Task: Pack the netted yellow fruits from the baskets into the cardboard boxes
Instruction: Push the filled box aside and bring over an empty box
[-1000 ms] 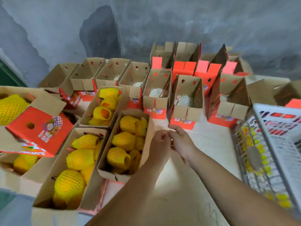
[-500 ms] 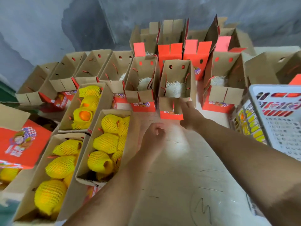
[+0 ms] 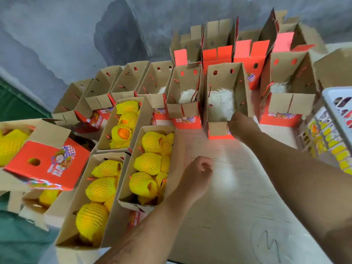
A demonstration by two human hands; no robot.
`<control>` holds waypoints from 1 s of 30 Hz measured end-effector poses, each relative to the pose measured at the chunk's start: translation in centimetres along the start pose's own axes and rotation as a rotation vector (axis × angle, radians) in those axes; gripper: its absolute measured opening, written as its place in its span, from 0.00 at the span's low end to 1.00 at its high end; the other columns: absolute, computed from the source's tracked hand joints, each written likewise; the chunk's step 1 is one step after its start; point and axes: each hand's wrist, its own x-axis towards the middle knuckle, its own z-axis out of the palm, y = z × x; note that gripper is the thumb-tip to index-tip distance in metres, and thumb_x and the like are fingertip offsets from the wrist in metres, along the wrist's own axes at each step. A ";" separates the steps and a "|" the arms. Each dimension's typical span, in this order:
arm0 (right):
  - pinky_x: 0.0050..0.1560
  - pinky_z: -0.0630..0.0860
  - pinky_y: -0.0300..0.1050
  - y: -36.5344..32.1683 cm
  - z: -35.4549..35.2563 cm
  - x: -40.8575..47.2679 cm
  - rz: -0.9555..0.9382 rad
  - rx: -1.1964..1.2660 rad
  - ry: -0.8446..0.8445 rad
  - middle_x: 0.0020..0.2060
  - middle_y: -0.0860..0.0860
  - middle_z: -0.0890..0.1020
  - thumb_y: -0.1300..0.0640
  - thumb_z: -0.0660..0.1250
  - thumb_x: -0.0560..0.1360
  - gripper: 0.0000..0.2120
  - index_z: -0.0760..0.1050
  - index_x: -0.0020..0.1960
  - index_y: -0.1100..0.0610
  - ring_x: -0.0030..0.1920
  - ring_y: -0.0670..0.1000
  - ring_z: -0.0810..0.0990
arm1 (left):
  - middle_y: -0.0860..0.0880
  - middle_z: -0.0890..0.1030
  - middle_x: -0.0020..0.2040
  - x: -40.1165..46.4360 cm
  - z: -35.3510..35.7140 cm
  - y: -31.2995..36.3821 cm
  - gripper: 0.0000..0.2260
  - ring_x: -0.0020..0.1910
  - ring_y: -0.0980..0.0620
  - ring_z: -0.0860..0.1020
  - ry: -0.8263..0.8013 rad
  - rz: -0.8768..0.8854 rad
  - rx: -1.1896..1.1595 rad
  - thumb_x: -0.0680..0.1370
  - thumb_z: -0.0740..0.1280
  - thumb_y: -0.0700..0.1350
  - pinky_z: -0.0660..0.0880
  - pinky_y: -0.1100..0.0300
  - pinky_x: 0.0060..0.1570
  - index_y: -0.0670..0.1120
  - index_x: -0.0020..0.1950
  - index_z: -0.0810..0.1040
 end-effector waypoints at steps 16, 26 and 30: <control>0.55 0.74 0.47 12.8 -8.3 -18.8 0.329 -0.115 -0.040 0.60 0.59 0.80 0.63 0.63 0.81 0.19 0.73 0.71 0.59 0.52 0.51 0.76 | 0.47 0.78 0.68 -2.3 0.4 2.1 0.26 0.67 0.44 0.74 0.130 0.470 0.333 0.75 0.72 0.47 0.69 0.48 0.68 0.49 0.74 0.75; 0.53 0.77 0.52 11.7 -6.5 -24.9 0.310 -0.274 0.004 0.56 0.59 0.83 0.53 0.58 0.83 0.13 0.72 0.66 0.53 0.57 0.62 0.82 | 0.51 0.79 0.33 -5.6 0.9 1.8 0.25 0.42 0.47 0.78 -0.389 0.552 1.038 0.83 0.53 0.63 0.55 0.47 0.48 0.49 0.43 0.82; 0.54 0.77 0.52 10.9 -6.0 -26.2 0.291 -0.241 -0.051 0.57 0.59 0.83 0.53 0.58 0.83 0.13 0.73 0.65 0.50 0.56 0.62 0.82 | 0.51 0.86 0.42 -6.5 1.7 3.0 0.16 0.45 0.49 0.83 -0.575 0.298 0.702 0.83 0.59 0.56 0.77 0.52 0.57 0.49 0.49 0.81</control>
